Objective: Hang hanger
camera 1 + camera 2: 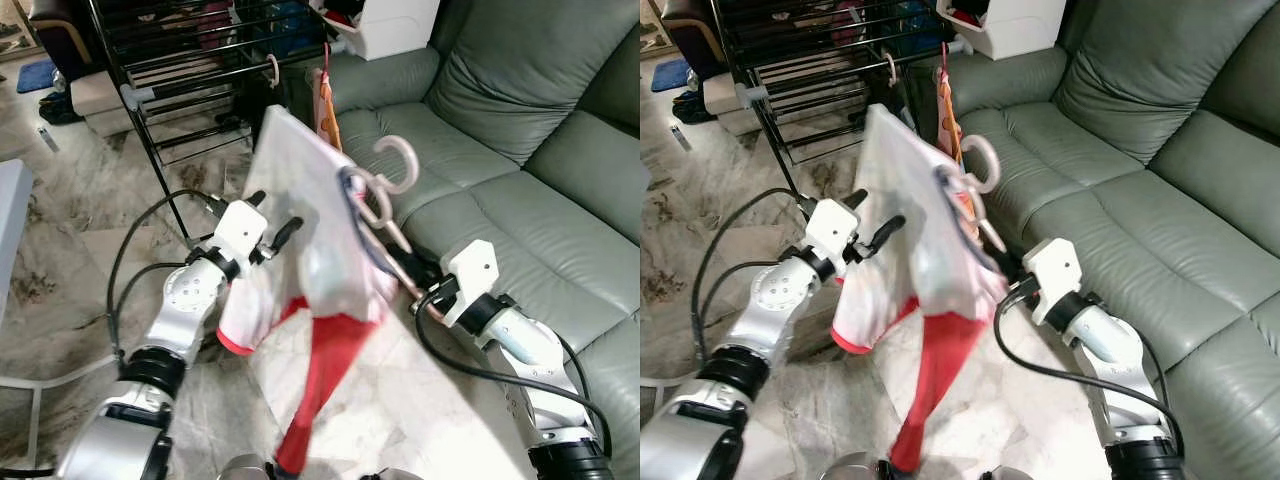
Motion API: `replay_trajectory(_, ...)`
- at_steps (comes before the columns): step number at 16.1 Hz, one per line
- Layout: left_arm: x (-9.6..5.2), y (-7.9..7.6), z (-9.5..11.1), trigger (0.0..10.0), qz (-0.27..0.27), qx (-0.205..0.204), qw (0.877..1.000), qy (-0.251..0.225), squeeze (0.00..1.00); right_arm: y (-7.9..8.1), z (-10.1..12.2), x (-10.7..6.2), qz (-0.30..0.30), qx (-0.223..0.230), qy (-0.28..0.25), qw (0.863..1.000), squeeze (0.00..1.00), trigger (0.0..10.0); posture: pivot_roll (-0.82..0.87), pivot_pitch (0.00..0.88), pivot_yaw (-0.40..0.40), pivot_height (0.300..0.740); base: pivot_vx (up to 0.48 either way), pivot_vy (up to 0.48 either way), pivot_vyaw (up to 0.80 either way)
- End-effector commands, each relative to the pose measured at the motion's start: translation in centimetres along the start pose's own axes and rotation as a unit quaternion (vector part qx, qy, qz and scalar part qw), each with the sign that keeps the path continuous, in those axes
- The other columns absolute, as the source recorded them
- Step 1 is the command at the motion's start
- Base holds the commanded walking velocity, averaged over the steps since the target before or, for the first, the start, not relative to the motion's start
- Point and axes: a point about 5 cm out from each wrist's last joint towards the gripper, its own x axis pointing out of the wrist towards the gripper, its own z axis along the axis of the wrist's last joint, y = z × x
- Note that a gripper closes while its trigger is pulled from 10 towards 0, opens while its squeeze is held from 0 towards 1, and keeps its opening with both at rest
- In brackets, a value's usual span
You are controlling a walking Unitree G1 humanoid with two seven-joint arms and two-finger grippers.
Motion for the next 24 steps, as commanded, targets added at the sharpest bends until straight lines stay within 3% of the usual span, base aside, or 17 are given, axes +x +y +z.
replay_trajectory(1, 0.4, 1.1, 1.1, 10.0, 0.034, -0.026, 0.999, -0.018, 1.0, 0.0, 0.8, 0.1, 0.015, -0.017, -0.017, 1.0, 0.0, 10.0, -0.09, 0.0, 0.018, 0.74, 0.0, 0.0, 0.0)
replay_trajectory(5, 0.7, 0.9, 1.2, 10.0, 0.05, -0.123, 0.991, -0.022, 1.0, 0.4, 0.3, 0.3, 0.045, -0.007, -0.009, 0.999, 0.0, 10.0, -0.09, 0.0, 0.011, 0.74, 0.0, 0.0, 0.0)
replay_trajectory(7, 0.8, -0.4, 1.1, 10.0, 0.005, -0.14, 0.99, -0.016, 1.0, 0.1, 0.7, 1.0, 0.033, 0.0, -0.02, 0.999, 0.0, 10.0, -0.08, 0.0, 0.009, 0.74, 0.0, 0.0, 0.0)
replay_trajectory(8, 0.8, -0.8, 1.2, 10.0, -0.005, -0.148, 0.989, -0.018, 0.76, 0.1, 0.7, 1.1, 0.033, 0.0, -0.021, 0.999, 0.0, 10.0, -0.09, 0.0, 0.008, 0.74, 0.0, 0.0, 0.0)
replay_trajectory(9, 0.8, -1.4, 1.3, 10.0, -0.028, -0.158, 0.987, -0.016, 0.16, 0.0, 0.7, 1.4, 0.032, -0.002, -0.023, 0.999, 0.0, 10.0, -0.09, 0.0, 0.008, 0.74, 0.0, 0.0, 0.0)
replay_trajectory(10, 0.8, -1.6, 1.4, 10.0, -0.034, -0.16, 0.986, -0.017, 0.0, -0.1, 0.7, 1.5, 0.029, -0.001, -0.024, 0.999, 0.0, 10.0, -0.09, 0.0, 0.007, 0.74, 0.0, 0.0, 0.0)
replay_trajectory(14, 0.4, -1.4, 1.7, 10.0, -0.055, -0.165, 0.985, -0.018, 0.0, -0.7, 0.7, 2.0, 0.024, -0.004, -0.027, 0.999, 0.0, 10.0, -0.09, 0.0, 0.006, 0.74, 0.0, 0.0, 0.0)
replay_trajectory(18, 1.1, -0.7, 2.3, 9.9, -0.023, -0.22, 0.975, -0.033, 0.0, 0.7, 0.6, 2.3, 0.064, 0.01, -0.025, 0.998, 0.0, 10.0, -0.09, 0.0, 0.003, 0.74, 0.0, 0.0, 0.0)
replay_trajectory(19, 1.3, -0.7, 2.5, 8.1, -0.022, -0.231, 0.972, -0.036, 0.0, 1.0, 0.5, 2.1, 0.075, 0.022, -0.022, 0.997, 0.0, 10.0, -0.09, 0.0, 0.001, 0.74, 0.0, 0.0, 0.0)
replay_trajectory(20, 1.3, -0.8, 2.5, 4.2, -0.023, -0.235, 0.971, -0.037, 0.0, 1.1, 0.4, 1.9, 0.079, 0.023, -0.021, 0.996, 0.0, 10.0, -0.09, 0.0, 0.003, 0.74, 0.0, 0.0, 0.0)
replay_trajectory(21, 1.4, -0.9, 2.5, 3.8, -0.023, -0.239, 0.97, -0.037, 0.0, 1.2, 0.4, 1.8, 0.082, 0.024, -0.019, 0.996, 0.0, 10.0, -0.1, 0.0, 0.004, 0.74, 0.0, 0.0, 0.0)
replay_trajectory(24, 1.7, -1.2, 2.6, 1.3, -0.029, -0.239, 0.97, -0.035, 0.0, 1.3, 0.6, 1.9, 0.088, 0.03, -0.022, 0.995, 0.0, 10.0, -0.1, 0.0, 0.008, 0.74, 0.0, 0.0, 0.0)
